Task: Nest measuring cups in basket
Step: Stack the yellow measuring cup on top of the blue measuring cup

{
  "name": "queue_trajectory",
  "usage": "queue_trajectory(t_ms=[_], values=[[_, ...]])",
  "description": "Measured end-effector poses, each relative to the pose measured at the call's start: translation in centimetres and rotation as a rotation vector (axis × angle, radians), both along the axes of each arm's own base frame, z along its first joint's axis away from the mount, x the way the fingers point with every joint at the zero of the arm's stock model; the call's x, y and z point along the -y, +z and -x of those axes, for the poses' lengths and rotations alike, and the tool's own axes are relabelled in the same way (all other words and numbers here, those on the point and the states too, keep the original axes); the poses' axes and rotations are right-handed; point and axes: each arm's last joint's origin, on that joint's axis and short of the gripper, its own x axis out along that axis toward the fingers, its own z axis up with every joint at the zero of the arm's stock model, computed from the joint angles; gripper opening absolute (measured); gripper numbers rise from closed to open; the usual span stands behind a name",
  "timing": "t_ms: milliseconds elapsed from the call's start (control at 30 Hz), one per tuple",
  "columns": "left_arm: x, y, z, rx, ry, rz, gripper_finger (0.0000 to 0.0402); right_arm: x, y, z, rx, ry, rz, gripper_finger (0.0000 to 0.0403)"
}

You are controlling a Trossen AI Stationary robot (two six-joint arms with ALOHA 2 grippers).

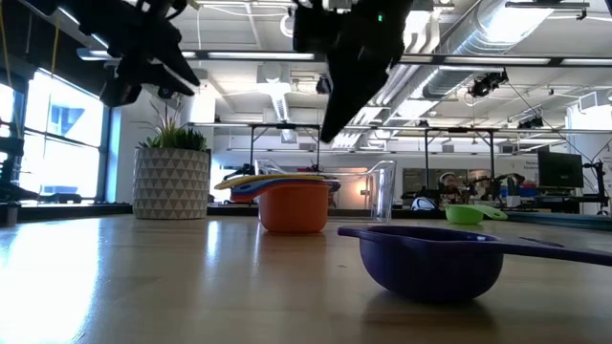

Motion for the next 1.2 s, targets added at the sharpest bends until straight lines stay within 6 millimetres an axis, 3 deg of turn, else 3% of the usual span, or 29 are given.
queue_trajectory(t_ms=[200,367,700,1200], values=[[-0.1,-1.9,-1.7,-0.117,-0.008,-0.034,0.006,-0.9,3.3,-0.5,0.078,-0.16,-0.03,0.0058],[-0.1,-3.9,-3.0,-0.227,-0.035,-0.054,0.006,-1.0,4.5,-0.6,0.112,-0.3,-0.11,0.0058],[0.4,-6.5,-5.3,-0.292,-0.111,-0.048,0.006,-1.0,4.4,-0.3,0.085,-0.467,-0.191,0.0058],[2.3,-10.1,-7.8,-0.328,-0.13,-0.014,0.006,-1.0,4.4,-0.2,0.086,-0.495,-0.202,0.0058]])
